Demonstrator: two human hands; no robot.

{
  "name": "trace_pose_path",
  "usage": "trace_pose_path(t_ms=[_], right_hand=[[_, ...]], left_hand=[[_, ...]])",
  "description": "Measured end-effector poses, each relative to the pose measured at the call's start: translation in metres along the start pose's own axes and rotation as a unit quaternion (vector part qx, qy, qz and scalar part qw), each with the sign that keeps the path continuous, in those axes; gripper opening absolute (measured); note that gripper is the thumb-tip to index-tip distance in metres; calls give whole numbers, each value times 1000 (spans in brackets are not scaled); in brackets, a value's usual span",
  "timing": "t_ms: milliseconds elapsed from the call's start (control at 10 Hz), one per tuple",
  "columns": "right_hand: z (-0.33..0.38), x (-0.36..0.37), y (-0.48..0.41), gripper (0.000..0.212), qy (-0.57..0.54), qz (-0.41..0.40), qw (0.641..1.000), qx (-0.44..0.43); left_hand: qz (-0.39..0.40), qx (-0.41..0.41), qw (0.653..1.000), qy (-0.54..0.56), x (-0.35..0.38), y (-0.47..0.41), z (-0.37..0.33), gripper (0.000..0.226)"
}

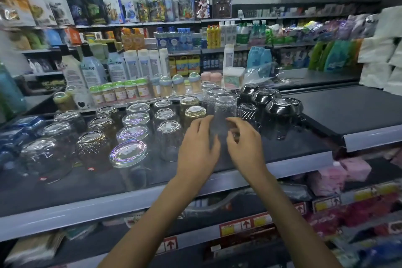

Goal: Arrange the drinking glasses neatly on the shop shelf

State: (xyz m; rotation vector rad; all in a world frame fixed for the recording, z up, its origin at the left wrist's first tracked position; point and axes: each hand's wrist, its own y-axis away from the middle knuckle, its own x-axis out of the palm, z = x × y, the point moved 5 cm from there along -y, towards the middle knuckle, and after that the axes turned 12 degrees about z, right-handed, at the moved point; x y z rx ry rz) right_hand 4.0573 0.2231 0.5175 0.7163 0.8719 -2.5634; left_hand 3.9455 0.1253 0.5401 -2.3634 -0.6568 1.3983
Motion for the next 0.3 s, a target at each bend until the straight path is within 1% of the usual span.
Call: trace_pose_path(t_ms=[100,200,300], right_hand=[[-19,-3,-9,56,11,13,999,39],[-21,2,-15,66,-7,71,997,38],[-28,4,-20,69,-9,85,996,33]], left_hand=[[27,-60,993,95,17,-16,-1,67],[60,-120,980,146,36,-30,-3,74],[39,-148,972,178,45,-36,-6,67]])
